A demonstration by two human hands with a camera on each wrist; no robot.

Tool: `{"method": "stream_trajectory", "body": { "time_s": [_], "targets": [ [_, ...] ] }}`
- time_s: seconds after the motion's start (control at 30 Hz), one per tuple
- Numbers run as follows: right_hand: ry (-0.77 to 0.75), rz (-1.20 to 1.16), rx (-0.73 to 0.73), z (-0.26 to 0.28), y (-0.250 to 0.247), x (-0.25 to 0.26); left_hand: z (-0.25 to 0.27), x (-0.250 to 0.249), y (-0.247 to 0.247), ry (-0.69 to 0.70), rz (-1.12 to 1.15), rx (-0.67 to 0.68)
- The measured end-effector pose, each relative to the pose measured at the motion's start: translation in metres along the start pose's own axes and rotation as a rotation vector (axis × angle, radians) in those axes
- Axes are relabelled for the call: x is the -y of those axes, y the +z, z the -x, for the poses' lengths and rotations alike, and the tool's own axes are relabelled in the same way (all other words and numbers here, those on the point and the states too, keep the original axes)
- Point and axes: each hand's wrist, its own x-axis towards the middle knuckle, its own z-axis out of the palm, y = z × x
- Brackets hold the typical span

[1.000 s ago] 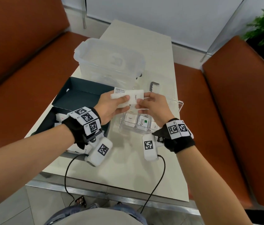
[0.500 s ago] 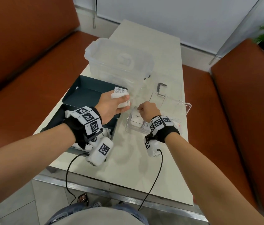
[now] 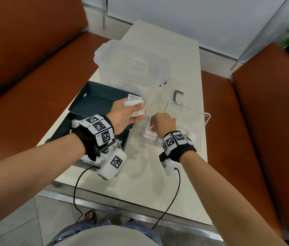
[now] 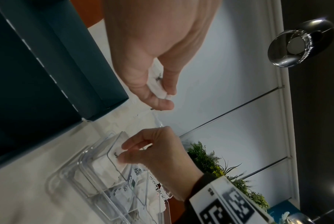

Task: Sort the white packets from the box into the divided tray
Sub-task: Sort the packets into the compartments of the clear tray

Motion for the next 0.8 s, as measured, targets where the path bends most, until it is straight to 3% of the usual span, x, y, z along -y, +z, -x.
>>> {"method": "stream_trajectory", "body": {
  "time_s": [0.17,0.33,0.5,0.57,0.67,0.8],
  "targets": [
    [0.025,0.049,0.045,0.005,0.004,0.005,-0.003,-0.002,0.006,-0.063,0.063,0.004],
    [0.009,-0.033,0.029,0.008,0.002,-0.001,0.000,-0.005,0.010,-0.138,0.199,0.128],
    [0.007,-0.578,-0.327,0.018,-0.025,-0.018,-0.004,-0.002,0.018,-0.128,0.105,0.166],
    [-0.005,-0.693,-0.415,0.025,-0.041,-0.022,-0.005,0.001,0.025,-0.105,-0.010,0.187],
    [-0.051,-0.760,-0.332,0.032,-0.057,-0.026,-0.007,0.008,0.034,0.008,-0.194,0.232],
    [-0.021,-0.757,-0.273,0.040,-0.062,-0.037,-0.012,0.015,0.043,0.145,-0.248,0.117]
  ]
}}
